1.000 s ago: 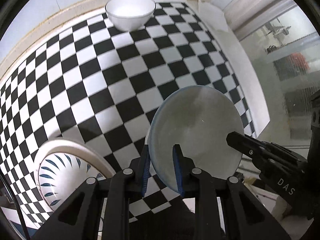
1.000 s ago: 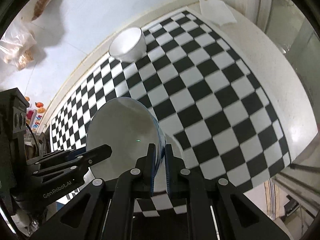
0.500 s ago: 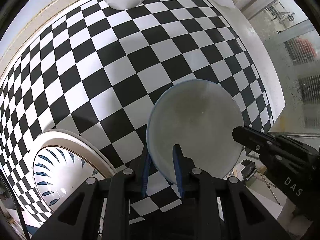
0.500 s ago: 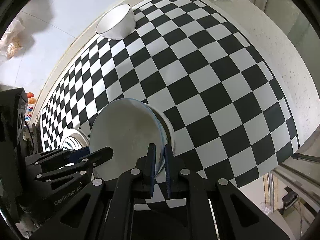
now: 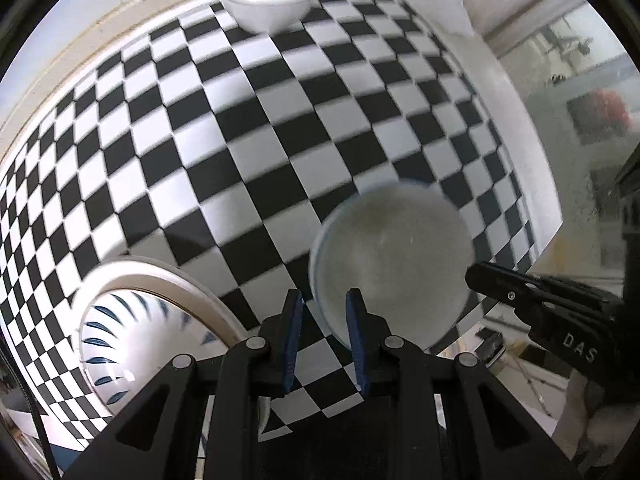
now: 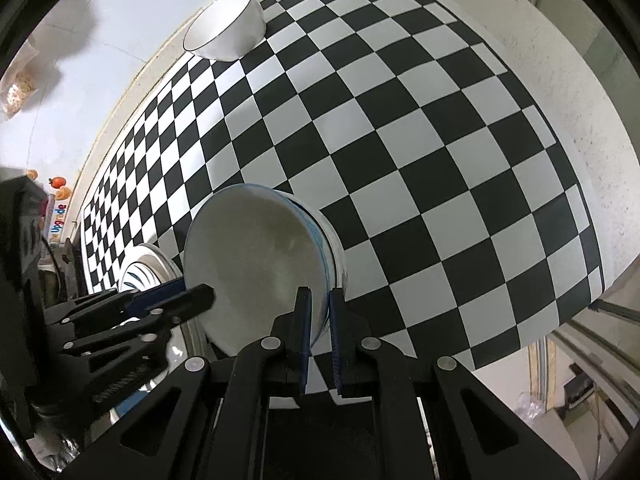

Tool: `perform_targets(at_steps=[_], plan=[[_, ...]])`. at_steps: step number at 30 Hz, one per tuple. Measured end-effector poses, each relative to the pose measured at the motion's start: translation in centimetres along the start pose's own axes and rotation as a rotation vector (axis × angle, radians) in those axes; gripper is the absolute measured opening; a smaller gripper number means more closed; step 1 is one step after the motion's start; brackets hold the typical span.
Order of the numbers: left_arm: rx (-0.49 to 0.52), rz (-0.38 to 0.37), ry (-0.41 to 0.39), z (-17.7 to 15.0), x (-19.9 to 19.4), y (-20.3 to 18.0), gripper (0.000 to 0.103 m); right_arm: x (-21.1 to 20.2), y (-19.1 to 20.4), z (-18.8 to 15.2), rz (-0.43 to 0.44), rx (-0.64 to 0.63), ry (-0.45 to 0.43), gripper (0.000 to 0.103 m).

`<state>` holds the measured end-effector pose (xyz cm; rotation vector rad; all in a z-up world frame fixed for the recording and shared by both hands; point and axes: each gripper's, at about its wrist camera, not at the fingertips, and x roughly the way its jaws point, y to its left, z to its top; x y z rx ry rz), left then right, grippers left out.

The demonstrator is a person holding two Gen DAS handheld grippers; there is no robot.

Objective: Organize plates and bowls

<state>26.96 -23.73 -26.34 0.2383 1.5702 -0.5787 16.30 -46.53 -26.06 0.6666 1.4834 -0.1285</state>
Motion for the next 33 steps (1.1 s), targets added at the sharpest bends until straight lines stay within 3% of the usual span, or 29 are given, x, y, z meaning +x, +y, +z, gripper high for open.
perform_targets(at_steps=[4,7,11,14,18,26,33], plan=[[-0.063,-0.035,-0.056,2.6,-2.5,2.1,0.021,-2.2,0.0,1.1,0.012,0.009,-0.018,0.011],[-0.115,-0.046,-0.096,5.8,-3.6,3.9,0.026,-4.4,0.6,3.2,0.013,0.002,-0.050,0.017],[-0.150,-0.040,-0.120,10.9,-3.9,5.8,0.027,-6.6,2.1,8.4,0.011,-0.027,-0.101,0.034],[-0.172,-0.023,-0.123,14.8,-3.5,7.3,0.027,-6.4,3.3,13.0,0.014,-0.052,-0.118,0.034],[-0.220,-0.032,-0.095,19.7,-1.9,9.7,0.027,-4.3,4.6,19.1,0.038,-0.070,-0.110,0.034],[-0.265,-0.052,-0.012,26.3,2.5,12.1,0.026,2.6,7.8,29.8,0.054,-0.084,-0.056,0.034],[-0.222,-0.008,0.036,27.8,5.4,12.1,0.025,8.4,8.5,33.2,0.005,-0.104,0.008,0.033]])
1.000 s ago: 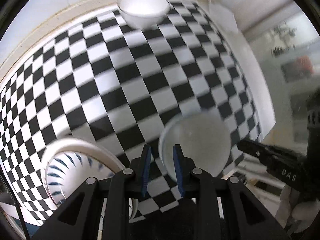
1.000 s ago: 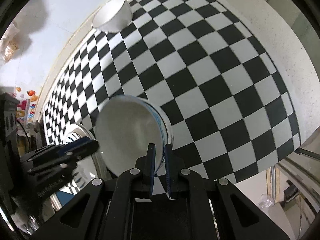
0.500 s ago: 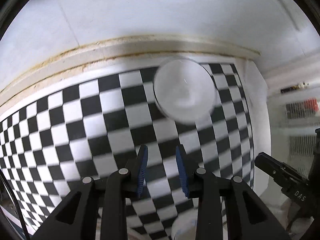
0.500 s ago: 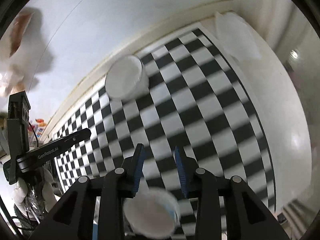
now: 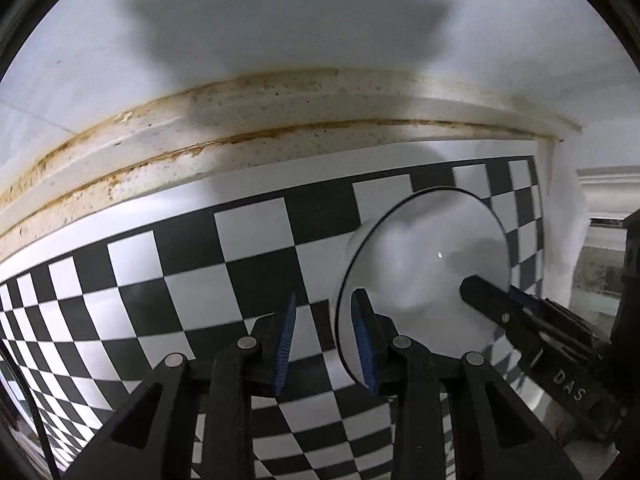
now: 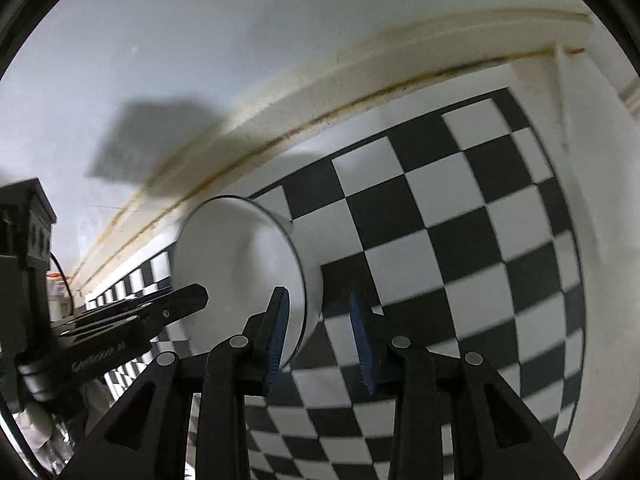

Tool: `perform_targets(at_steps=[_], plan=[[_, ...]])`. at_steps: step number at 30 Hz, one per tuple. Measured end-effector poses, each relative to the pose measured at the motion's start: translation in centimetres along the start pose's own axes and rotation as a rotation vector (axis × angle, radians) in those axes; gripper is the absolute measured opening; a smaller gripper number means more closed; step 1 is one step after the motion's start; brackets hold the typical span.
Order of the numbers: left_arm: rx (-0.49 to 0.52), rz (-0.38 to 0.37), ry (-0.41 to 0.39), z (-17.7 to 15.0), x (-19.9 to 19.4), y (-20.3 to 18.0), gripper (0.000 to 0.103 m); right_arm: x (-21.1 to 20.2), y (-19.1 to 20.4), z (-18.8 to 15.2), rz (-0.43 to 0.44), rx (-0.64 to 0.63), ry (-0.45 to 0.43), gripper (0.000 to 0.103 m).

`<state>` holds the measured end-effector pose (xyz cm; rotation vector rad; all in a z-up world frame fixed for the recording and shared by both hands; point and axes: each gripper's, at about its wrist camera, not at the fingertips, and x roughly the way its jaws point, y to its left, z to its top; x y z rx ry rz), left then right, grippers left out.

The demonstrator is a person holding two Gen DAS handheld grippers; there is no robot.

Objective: Organize plates and bowls

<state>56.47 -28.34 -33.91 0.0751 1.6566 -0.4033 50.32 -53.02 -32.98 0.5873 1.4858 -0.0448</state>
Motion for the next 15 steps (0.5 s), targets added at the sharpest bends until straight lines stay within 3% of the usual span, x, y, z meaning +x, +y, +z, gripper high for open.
perform_targets(at_steps=[2,4,15], plan=[[0.008,0.006,-0.005,-0.1,0.2,-0.3,0.023,0.7,0.1,0.1,0.004,-0.005,-0.009,0.016],[0.009,0.004,-0.011,-0.3,0.1,-0.5,0.023,0.8,0.3,0.0,0.008,-0.006,-0.016,0.012],[0.058,0.032,-0.045,-0.9,-1.1,-2.5,0.023,0.1,1.2,-0.7,-0.042,-0.042,-0.030,0.010]])
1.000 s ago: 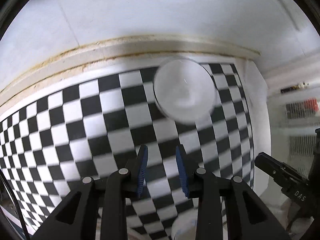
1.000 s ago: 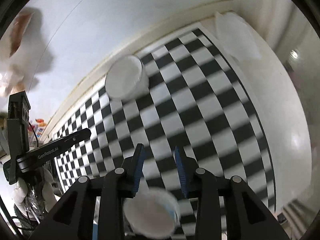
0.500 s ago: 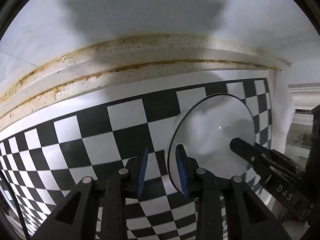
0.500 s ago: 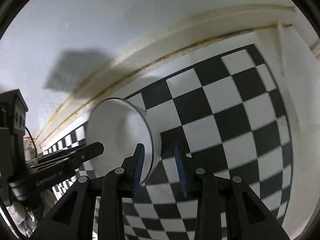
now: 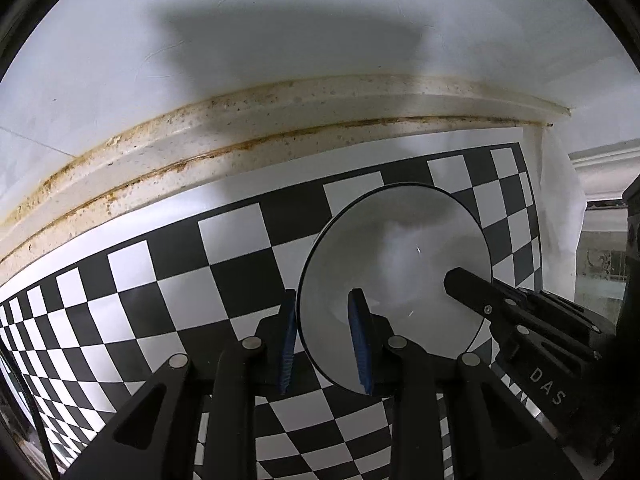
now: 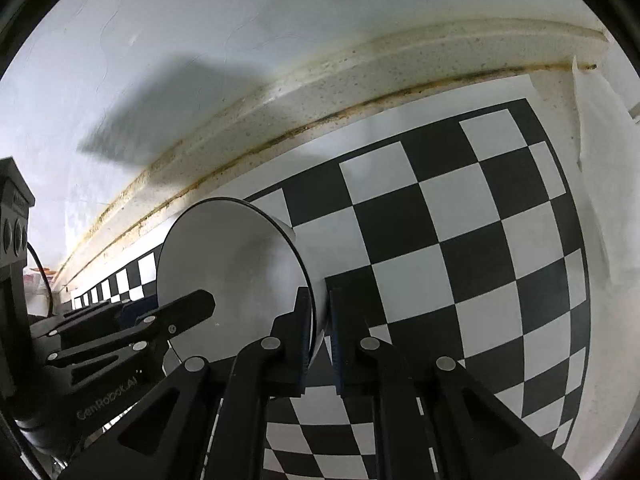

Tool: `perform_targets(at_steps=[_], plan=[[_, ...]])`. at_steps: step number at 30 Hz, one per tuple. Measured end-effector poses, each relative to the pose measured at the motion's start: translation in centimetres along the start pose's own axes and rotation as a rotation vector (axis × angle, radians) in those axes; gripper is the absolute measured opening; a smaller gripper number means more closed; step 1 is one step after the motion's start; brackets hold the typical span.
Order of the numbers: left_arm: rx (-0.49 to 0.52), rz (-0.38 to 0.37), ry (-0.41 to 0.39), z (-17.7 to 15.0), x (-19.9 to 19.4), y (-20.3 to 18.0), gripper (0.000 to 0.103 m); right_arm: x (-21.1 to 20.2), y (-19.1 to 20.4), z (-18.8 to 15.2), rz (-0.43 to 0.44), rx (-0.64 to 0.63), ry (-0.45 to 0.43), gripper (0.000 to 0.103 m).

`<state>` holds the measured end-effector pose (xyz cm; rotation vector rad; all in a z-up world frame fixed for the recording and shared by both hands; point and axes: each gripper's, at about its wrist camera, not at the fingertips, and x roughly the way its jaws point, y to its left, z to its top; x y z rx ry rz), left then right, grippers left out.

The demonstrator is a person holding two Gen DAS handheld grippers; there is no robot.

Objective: Organize plates and bowls

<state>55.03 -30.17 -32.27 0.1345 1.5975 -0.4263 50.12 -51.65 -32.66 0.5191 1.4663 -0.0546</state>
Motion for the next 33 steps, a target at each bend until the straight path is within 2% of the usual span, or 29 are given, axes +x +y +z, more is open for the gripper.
perform_targets(at_steps=[7,16,25,33], plan=[[0.018,-0.001,-0.037,-1.4,-1.8,-0.8,0.023,-1.0,0.3,-1.4,0.013,-0.008,-0.018,0.010],[0.025,-0.009,-0.074,-5.3,-4.7,-0.4,0.023,-3.8,1.1,-4.7,0.041,-0.026,-0.058,0.009],[0.059,-0.009,-0.110,-11.2,-7.7,-1.2,0.023,-7.3,1.8,-10.3,0.039,-0.049,-0.095,0.010],[0.099,-0.005,-0.121,-17.6,-9.5,-2.5,0.023,-9.8,1.6,-17.5,0.046,-0.039,-0.106,0.009]])
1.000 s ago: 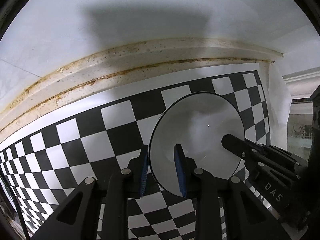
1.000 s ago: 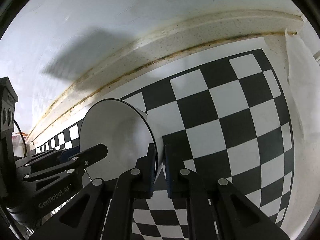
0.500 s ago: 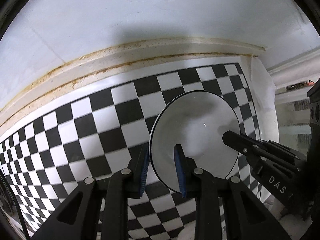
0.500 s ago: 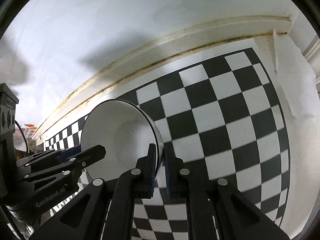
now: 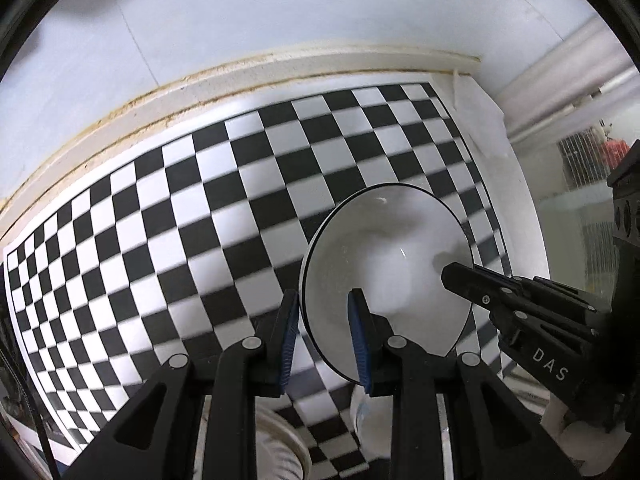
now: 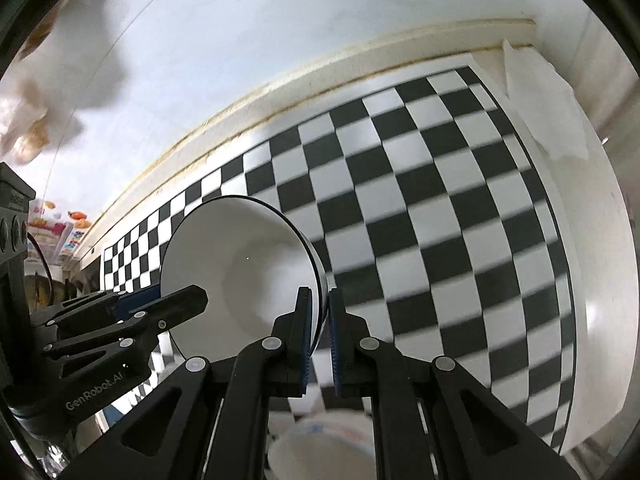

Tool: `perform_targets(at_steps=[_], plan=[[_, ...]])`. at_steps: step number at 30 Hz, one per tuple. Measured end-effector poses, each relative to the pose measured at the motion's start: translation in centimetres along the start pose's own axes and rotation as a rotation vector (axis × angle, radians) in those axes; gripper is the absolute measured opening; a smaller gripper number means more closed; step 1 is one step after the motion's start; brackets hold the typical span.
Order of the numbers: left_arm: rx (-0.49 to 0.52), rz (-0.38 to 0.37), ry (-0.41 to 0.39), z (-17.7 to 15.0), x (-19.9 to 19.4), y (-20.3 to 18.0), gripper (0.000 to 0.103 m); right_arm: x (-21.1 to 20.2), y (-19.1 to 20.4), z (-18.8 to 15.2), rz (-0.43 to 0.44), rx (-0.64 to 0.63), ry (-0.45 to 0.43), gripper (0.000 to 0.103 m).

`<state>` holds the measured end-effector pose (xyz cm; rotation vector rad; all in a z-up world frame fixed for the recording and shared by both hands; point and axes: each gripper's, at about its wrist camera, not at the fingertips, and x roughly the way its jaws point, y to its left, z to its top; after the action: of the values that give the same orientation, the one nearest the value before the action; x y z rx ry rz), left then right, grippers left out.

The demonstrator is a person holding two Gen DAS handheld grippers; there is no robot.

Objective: Organize plates and bowls

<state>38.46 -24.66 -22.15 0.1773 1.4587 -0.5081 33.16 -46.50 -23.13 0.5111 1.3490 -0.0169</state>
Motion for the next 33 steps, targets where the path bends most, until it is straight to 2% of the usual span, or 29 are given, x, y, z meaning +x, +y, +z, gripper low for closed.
perform_targets(at_steps=[9,17,22,33], plan=[[0.036,-0.019,0.006,-6.1,-0.9,-2.3,0.023,-3.1,-1.1,-8.4,0.000,0.030,-0.006,0.010],[0.058,-0.031,0.036,-9.2,0.1,-3.8,0.023,-3.1,-3.3,-13.9,0.005,0.077,0.033,0.010],[0.066,-0.026,0.038,-9.7,0.6,-4.6,0.023,-2.7,-4.3,-15.7,0.007,0.098,0.050,0.010],[0.063,-0.018,0.069,-10.6,2.1,-5.0,0.023,-2.5,-5.4,-16.6,0.008,0.113,0.074,0.010]])
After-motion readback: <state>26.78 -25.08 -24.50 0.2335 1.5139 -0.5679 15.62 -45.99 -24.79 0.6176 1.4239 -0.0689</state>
